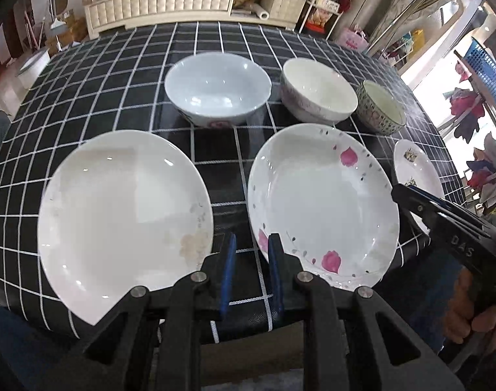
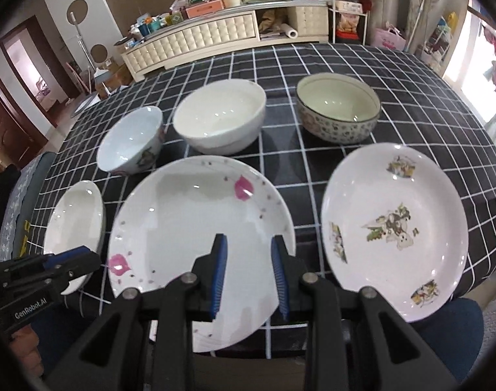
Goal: Organize plates and bowls
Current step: 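Grasp the rim of the pink-petal plate with the left tool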
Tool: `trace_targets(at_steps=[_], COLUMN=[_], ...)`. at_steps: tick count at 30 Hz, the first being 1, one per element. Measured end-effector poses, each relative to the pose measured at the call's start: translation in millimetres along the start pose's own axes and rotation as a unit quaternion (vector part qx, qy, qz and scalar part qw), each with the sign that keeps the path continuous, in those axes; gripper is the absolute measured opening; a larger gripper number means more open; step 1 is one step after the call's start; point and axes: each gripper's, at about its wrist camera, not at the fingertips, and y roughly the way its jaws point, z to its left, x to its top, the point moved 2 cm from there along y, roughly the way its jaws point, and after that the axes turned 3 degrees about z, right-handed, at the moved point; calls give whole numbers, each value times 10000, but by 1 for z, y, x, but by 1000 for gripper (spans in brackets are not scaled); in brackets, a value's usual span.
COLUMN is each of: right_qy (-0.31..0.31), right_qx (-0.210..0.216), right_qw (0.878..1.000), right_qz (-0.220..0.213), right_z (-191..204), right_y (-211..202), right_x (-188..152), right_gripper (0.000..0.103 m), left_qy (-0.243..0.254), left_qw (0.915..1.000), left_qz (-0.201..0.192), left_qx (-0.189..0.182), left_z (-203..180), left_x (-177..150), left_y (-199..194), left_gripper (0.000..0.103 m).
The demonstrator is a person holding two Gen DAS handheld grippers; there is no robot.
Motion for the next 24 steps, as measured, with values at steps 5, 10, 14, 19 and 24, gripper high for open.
trace_targets(at_steps=[5, 10, 14, 19, 24], right_qy=[82, 30, -20, -4, -120], right_qx=[-163, -188, -341, -282, -457], right_qw=[9998, 9998, 9993, 9992, 9986], right_qz=[114, 88, 145, 291, 254], right_z=[-9, -12, -14, -15, -11], right_y=[11, 13, 17, 27, 31], right_x=[3, 6, 9, 6, 4], right_gripper=[32, 32, 32, 32, 26], left_qy=[83, 166, 234, 186, 239], left_qw=[9998, 9993, 9989, 9988, 9986], left_qz=[144, 293, 367, 449, 442], left_qx=[51, 129, 161, 105, 146], left_z=[-5, -7, -10, -7, -6], left_x=[8, 13, 17, 20, 21], left_y=[12, 27, 39, 50, 55], left_gripper=[18, 18, 18, 16, 12])
